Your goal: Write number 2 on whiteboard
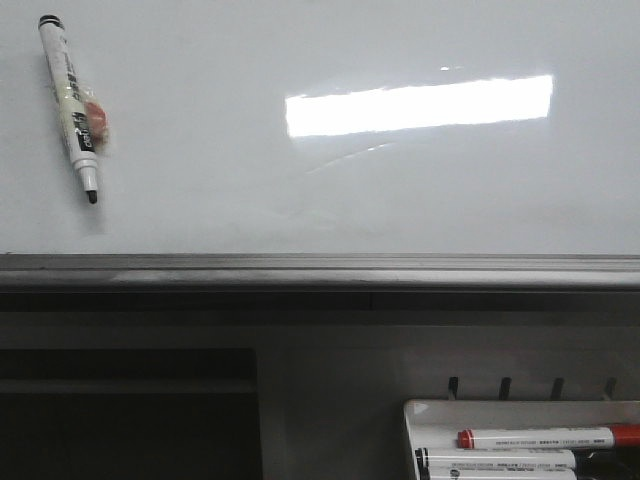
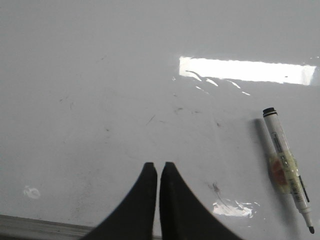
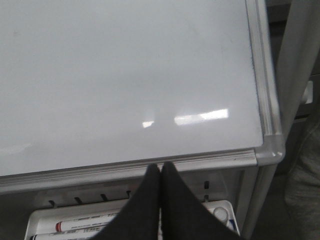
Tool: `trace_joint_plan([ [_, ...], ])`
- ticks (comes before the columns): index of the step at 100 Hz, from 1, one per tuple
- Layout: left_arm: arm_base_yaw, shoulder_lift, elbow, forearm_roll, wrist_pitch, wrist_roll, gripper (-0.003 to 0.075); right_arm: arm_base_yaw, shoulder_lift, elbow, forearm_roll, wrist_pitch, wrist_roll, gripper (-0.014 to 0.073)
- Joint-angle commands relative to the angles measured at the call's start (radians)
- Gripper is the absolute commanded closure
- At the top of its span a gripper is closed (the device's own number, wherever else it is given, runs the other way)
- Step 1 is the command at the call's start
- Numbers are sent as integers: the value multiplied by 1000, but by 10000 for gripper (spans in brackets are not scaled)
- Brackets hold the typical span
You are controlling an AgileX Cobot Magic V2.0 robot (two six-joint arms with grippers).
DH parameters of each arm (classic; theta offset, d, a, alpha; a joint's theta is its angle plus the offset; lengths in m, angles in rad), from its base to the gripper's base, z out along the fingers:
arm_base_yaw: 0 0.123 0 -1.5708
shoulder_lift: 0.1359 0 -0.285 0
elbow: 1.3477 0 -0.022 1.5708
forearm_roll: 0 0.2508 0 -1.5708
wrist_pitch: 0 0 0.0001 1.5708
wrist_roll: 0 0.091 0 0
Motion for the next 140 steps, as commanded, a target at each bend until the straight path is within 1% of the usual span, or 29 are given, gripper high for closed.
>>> trace_joint_plan([
  [1, -6, 34, -53, -77, -63, 58, 683, 0, 25, -41, 28, -45, 1, 664],
  [4, -12, 34, -54, -122, -70, 77, 650, 0, 25, -41, 28, -45, 1, 664],
  [6, -18, 34, -54, -160, -73, 98, 609, 0, 25, -41, 28, -45, 1, 664],
  [13, -37, 34, -54, -266, -84, 148, 427, 0, 25, -41, 30, -45, 1, 664],
  [16, -43, 34, -49, -305, -107, 148, 337, 0, 25, -41, 30, -46, 1, 664],
  [18, -48, 34, -46, -325, -119, 148, 304, 0, 25, -41, 30, -46, 1, 664],
  [20, -51, 34, -38, -336, -153, 148, 251, 0, 25, -41, 30, -46, 1, 664],
  [23, -55, 35, -25, -359, -194, 148, 213, 0, 25, -41, 30, -46, 1, 664],
  [27, -57, 35, -5, -402, -248, 150, 190, 0, 25, -41, 30, -49, 1, 664],
  [33, -57, 40, 4, -410, -267, 168, 202, 0, 25, -41, 48, -49, 1, 664],
  [40, -57, 60, 4, -413, -238, 212, 226, 5, 25, -41, 79, -49, 1, 664],
  [45, -58, 80, 2, -421, -221, 243, 227, 7, 25, -41, 94, -44, 1, 664],
  [53, -58, 118, -11, -486, -206, 325, 227, 7, 25, -41, 94, -42, 1, 664],
  [58, -62, 144, -21, -548, -191, 405, 226, 7, 25, -41, 94, -42, 1, 664],
  [66, -82, 190, -34, -660, -173, 582, 226, 7, 25, -41, 94, -40, 1, 664],
  [81, -158, 292, -38, -964, -183, 885, 226, 7, 25, -41, 94, -40, 1, 664],
  [86, -183, 326, -38, -1016, -205, 962, 226, 7, 25, -41, 94, -40, 1, 664],
  [89, -195, 345, -38, -1023, -217, 994, 227, 7, 25, -41, 94, -40, 1, 664],
  [102, -235, 406, -40, -1019, -294, 996, 227, 7, 25, -41, 91, -24, 1, 664],
  [111, -241, 419, -40, -1019, -341, 996, 227, 7, 25, -41, 91, -23, 1, 664],
  [140, -241, 420, -42, -1009, -322, 996, 227, 7, 25, -41, 91, -20, 1, 664],
])
